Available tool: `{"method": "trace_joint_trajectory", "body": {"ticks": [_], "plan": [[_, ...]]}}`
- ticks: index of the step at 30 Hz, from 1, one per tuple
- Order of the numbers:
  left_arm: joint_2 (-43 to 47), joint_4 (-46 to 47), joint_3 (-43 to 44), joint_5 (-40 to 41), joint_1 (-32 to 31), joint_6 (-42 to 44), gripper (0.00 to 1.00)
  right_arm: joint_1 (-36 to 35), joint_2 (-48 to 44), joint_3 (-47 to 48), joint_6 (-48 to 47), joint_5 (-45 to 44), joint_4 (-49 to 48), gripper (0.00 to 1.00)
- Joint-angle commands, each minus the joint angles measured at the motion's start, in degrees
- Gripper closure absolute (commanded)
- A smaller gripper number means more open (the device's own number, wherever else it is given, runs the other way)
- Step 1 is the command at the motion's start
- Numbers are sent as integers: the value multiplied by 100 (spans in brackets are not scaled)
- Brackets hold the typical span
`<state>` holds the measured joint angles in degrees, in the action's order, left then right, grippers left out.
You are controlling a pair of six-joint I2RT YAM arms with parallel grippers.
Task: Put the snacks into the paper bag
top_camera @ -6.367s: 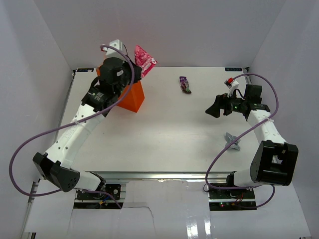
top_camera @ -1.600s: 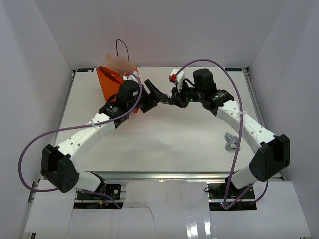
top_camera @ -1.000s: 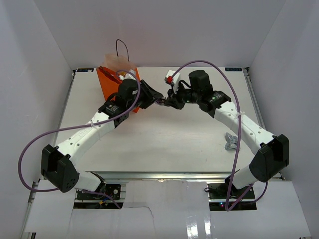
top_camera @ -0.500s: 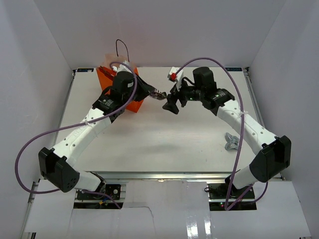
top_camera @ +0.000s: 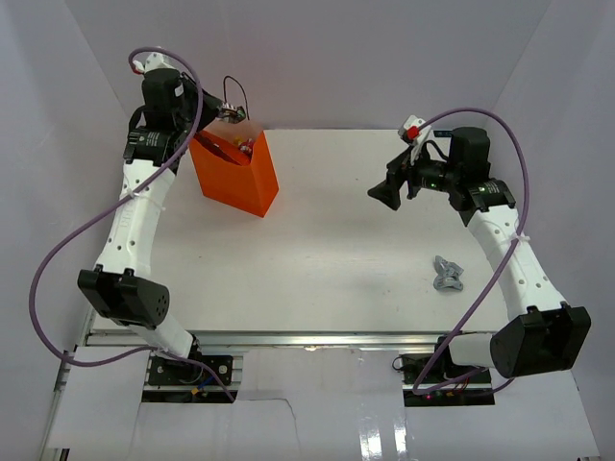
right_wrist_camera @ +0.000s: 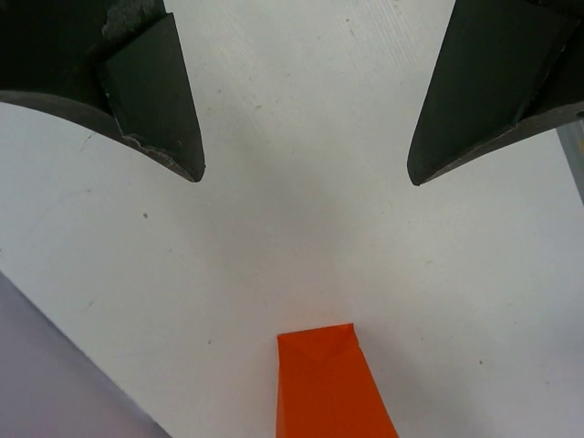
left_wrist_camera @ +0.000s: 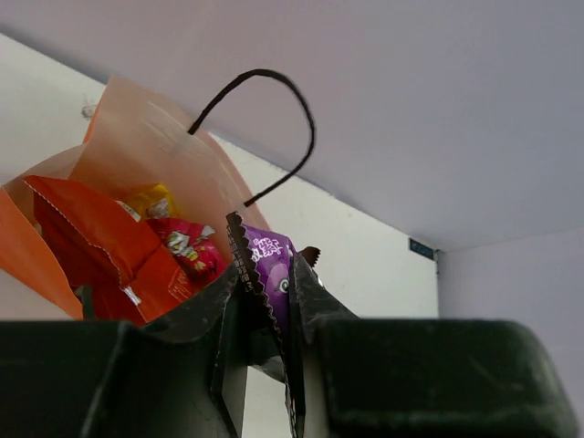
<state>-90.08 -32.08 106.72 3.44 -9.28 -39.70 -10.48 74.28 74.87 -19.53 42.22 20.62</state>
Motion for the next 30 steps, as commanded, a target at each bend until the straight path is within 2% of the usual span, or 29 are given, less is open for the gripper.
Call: {"method": "trace_joint_trajectory", "body": {"ticks": [1, 4, 7, 12, 15, 19, 21, 22, 23, 24, 25, 27, 28, 29, 30], "plan": [[-421, -527, 428, -116, 75, 472, 93, 107, -124, -218, 11, 129, 73, 3], [-694, -607, 595, -28, 102, 560, 85, 213, -142, -236, -16, 59, 144, 3], [-932, -677, 841, -28, 119, 630, 69, 309, -124, -192, -42, 6, 275, 3], [-1222, -695, 1481, -256, 137, 692, 24, 433, 42, 9, -244, -29, 758, 5], [-1398, -721, 2122, -257, 137, 841, 10, 442, 218, 98, -464, -266, 1303, 5], [-1276, -721, 2503, -327, 216, 947, 4, 468, 280, -34, -631, -1160, 1734, 4], [-1074, -678, 2399, -396, 225, 1078, 3, 468, 324, -191, -605, -2258, 1936, 4], [-786, -555, 2267, -702, 225, 1261, 2, 477, 385, -262, -544, -3114, 2076, 4], [-583, -485, 2101, -792, 225, 1263, 2, 485, 420, -349, -543, -3497, 2164, 4], [-372, -397, 1864, -888, 233, 1411, 2, 503, 447, -446, -691, -3753, 2313, 4], [-109, -187, 1261, -976, 225, 1491, 2, 608, 456, -621, -832, -3886, 2454, 4], [857, 60, 468, -1213, 225, 1641, 2, 757, 333, -824, -1112, -4125, 2622, 4], [1218, 279, -441, -1240, 225, 1650, 2, 836, 298, -999, -1210, -4177, 2648, 4], [1595, 385, -911, -1267, 225, 1685, 2, 863, 254, -1088, -1263, -4543, 2649, 4], [2347, 465, -1351, -1224, 225, 1720, 2, 890, 271, -1158, -1273, -4695, 2684, 3]]}}
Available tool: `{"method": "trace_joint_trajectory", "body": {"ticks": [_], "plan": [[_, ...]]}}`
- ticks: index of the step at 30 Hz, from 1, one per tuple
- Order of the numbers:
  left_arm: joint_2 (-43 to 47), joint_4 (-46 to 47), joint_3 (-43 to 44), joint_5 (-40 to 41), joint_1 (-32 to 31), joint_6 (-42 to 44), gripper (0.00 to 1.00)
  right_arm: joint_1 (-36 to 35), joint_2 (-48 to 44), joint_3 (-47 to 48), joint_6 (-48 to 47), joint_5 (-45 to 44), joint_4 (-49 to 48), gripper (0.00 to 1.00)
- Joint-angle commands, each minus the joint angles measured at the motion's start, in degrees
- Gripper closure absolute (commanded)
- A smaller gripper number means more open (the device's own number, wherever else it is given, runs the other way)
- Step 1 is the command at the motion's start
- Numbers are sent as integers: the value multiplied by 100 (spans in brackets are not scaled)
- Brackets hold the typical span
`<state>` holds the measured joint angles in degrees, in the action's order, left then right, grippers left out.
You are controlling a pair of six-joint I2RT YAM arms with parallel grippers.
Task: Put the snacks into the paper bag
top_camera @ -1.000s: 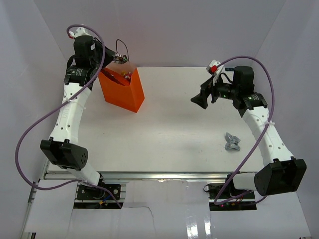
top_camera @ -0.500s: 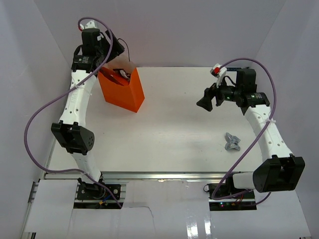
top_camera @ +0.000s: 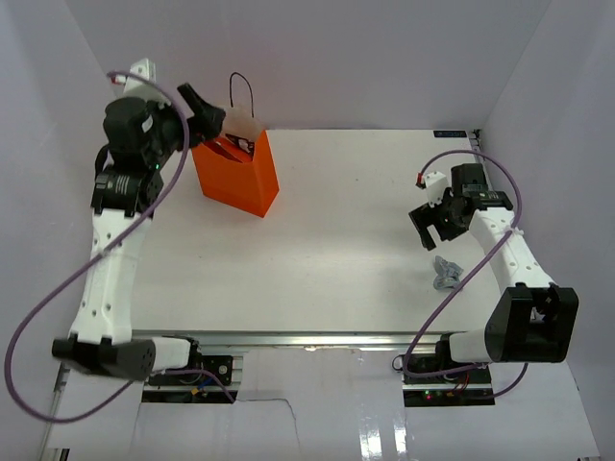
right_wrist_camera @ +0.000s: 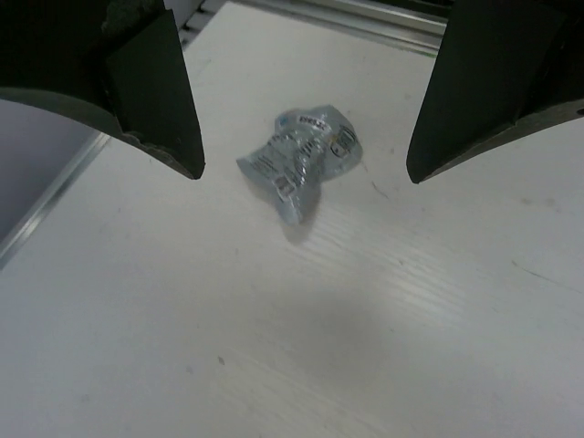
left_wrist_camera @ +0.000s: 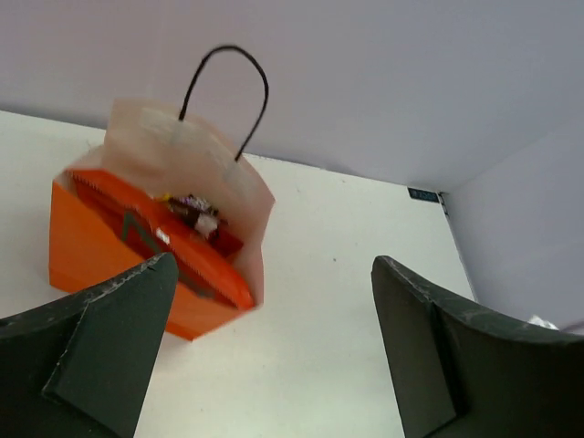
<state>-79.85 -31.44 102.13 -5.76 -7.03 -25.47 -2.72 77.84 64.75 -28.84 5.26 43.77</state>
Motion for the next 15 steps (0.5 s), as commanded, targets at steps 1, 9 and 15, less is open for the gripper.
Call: {"method": "trace_joint_trajectory", "body": {"ticks": [1, 9, 15], "plan": [[1663, 463, -1288, -251, 0, 297, 2, 192, -50, -217, -194, -1139, 378, 2], [4231, 200, -3936, 75, 0, -177, 2, 773, 353, -1166, 1082, -1027, 133, 10], [4690, 77, -4447, 22, 0, -529, 2, 1185, 1381, -851, 1486, -255, -123, 27]]}}
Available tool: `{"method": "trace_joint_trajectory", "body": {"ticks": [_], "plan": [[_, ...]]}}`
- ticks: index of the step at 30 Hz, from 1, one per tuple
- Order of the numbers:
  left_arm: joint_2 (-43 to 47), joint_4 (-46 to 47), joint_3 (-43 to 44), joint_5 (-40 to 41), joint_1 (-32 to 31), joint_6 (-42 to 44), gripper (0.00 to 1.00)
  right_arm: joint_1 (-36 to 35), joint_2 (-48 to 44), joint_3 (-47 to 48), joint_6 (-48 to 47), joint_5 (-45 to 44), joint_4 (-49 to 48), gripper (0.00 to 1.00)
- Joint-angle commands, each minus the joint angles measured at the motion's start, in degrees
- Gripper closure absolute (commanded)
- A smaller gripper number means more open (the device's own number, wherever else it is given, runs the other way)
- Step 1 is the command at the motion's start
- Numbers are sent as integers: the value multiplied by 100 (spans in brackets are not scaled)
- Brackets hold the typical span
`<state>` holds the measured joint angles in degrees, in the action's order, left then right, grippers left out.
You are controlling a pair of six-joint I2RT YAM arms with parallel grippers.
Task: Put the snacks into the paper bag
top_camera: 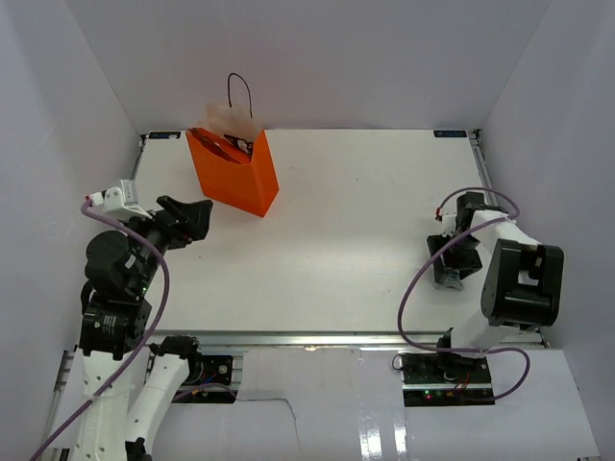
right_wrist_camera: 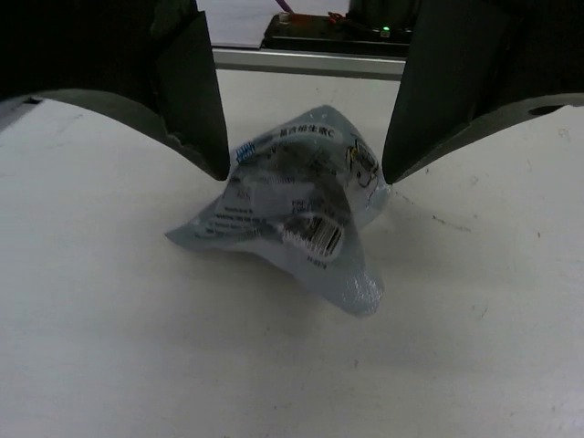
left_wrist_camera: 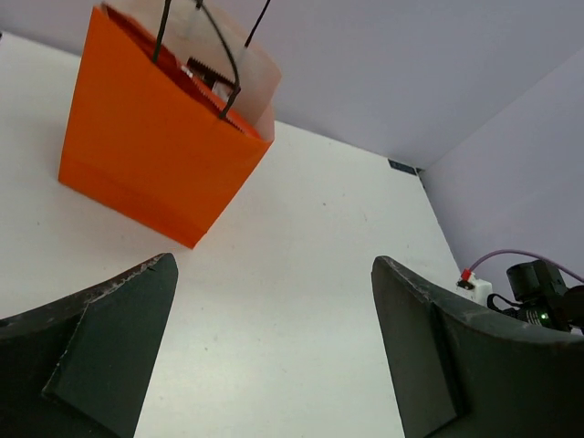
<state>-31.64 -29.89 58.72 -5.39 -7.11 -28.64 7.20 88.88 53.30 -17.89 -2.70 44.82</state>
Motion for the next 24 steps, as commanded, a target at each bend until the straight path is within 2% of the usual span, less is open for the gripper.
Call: {"method": "trace_joint_trajectory", "body": {"ticks": [1, 3, 4, 7, 8, 9, 14, 17, 19, 20, 22, 24], "plan": [[-167, -78, -89, -58, 17, -212, 2, 211, 470, 347, 435, 760, -219, 31], [-246, -105, -45, -208, 8, -229, 2, 229, 595, 418, 488, 920, -237, 45], [-316, -131, -19, -260, 8, -229, 2, 229, 647, 427, 497, 981, -245, 57], [-343, -210, -9, -314, 17, -299, 2, 238, 666, 445, 488, 1052, -307, 71], [-300, -202, -36, -305, 8, -378, 2, 238, 648, 453, 488, 1078, -368, 80], [-273, -193, -97, -288, 8, -422, 2, 238, 605, 471, 480, 1105, -421, 84], [-141, -193, -229, -279, 8, -563, 2, -60, -28, 839, 32, 1675, -728, 87], [-115, -193, -334, -270, 8, -695, 2, -622, -345, 1487, -539, 2334, -939, 87], [-115, -184, -344, -322, 8, -765, 2, -1263, -372, 1893, -941, 2754, -1175, 88], [-115, -193, -344, -340, 8, -783, 2, -1709, -345, 2356, -988, 2862, -1290, 88], [-123, -210, -344, -375, 8, -809, 2, -2159, -109, 2885, -1049, 2985, -1641, 88], [-115, -228, -326, -437, 8, -809, 2, -2755, 146, 3808, -893, 3056, -1887, 88]]}}
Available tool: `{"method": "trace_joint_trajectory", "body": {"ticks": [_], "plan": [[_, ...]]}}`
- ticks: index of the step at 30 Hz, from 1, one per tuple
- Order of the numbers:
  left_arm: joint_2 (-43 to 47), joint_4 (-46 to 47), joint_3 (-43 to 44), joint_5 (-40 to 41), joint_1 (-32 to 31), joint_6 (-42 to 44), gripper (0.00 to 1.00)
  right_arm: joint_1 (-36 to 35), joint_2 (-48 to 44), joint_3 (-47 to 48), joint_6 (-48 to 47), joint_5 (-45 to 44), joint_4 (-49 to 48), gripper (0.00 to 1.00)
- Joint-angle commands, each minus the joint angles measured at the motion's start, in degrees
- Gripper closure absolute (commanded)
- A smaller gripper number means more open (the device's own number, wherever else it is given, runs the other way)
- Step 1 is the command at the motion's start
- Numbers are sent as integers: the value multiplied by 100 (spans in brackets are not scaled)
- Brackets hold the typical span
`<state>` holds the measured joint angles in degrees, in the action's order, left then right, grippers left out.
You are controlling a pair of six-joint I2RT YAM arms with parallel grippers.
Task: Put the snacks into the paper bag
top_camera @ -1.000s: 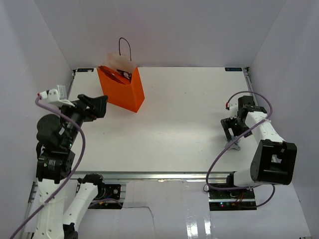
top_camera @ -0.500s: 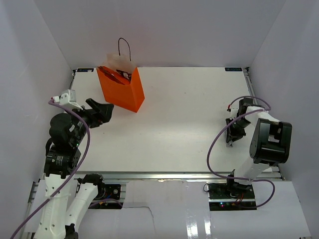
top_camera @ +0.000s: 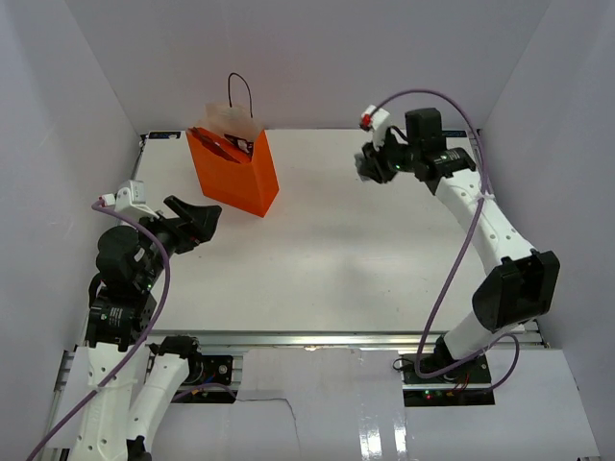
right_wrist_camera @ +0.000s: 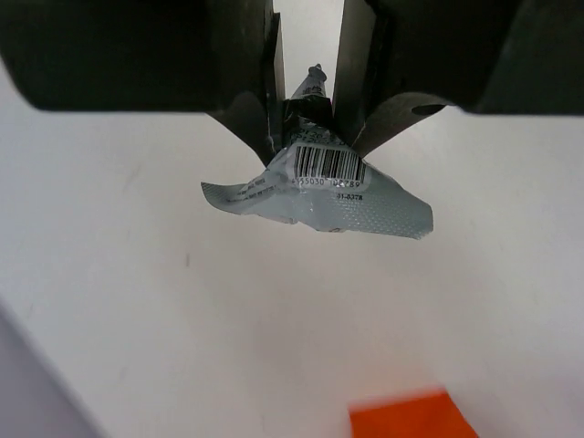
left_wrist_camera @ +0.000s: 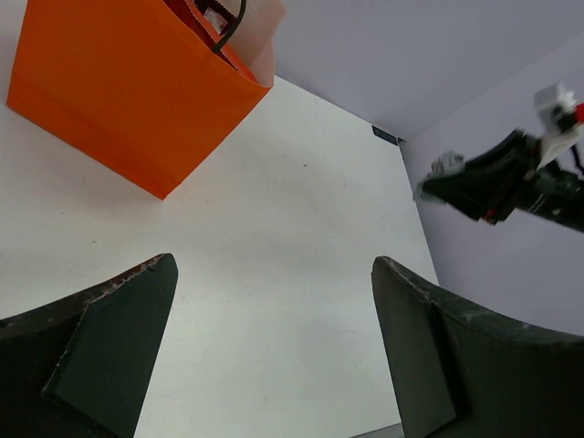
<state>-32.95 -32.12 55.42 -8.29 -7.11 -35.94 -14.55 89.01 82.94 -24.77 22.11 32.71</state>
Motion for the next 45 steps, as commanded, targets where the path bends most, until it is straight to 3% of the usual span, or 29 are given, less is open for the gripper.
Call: {"method": "trace_joint_trajectory", "body": {"ticks": [1, 8, 10, 13, 20, 23, 24, 27, 30, 35, 38, 39, 43, 45], "plan": [[-1, -14, 21, -164, 8, -106, 2, -767, 447, 1169, -90, 523, -974, 88], [34, -207, 92, -172, 8, -299, 2, -2226, 2399, 4708, 1524, -398, -1959, 85], [43, -225, 101, -207, 8, -369, 2, -2403, 2849, 4942, 1843, -619, -2329, 83], [95, -330, 127, -269, 17, -501, 2, -2763, 3139, 4811, 1985, -1120, -3529, 82], [271, -602, 197, -225, 8, -572, 2, -2992, 3860, 5022, 1907, -1613, -4290, 78], [315, -646, 206, -199, 8, -615, 2, -3054, 3966, 4847, 1810, -1683, -4484, 62], [289, -638, 224, -190, 17, -616, 2, -3054, 3992, 4803, 1783, -1779, -4519, 45], [53, -682, 460, -155, 8, -765, 2, -3072, 4001, 4758, 1625, -1902, -4554, 22], [-272, -752, 891, -172, 8, -844, 2, -3054, 3878, 4855, 1511, -1860, -4502, 14], [-976, -761, 1357, -453, 17, -818, 2, -2984, 3466, 4881, 1493, -1684, -4150, 12], [-1126, -726, 1445, -480, 8, -713, 2, -2896, 3124, 4872, 1511, -1649, -3652, 2], [-1169, -726, 1550, -480, 8, -651, 2, -2844, 3000, 4794, 1485, -1570, -3449, 10], [-1494, -953, 2060, -366, 8, -239, 2, -2152, 1938, 3592, 1827, -860, -2675, 10], [-1714, -1076, 2192, -357, 8, 78, 2, -1643, 1462, 3257, 1818, -217, -1693, 10]]}}
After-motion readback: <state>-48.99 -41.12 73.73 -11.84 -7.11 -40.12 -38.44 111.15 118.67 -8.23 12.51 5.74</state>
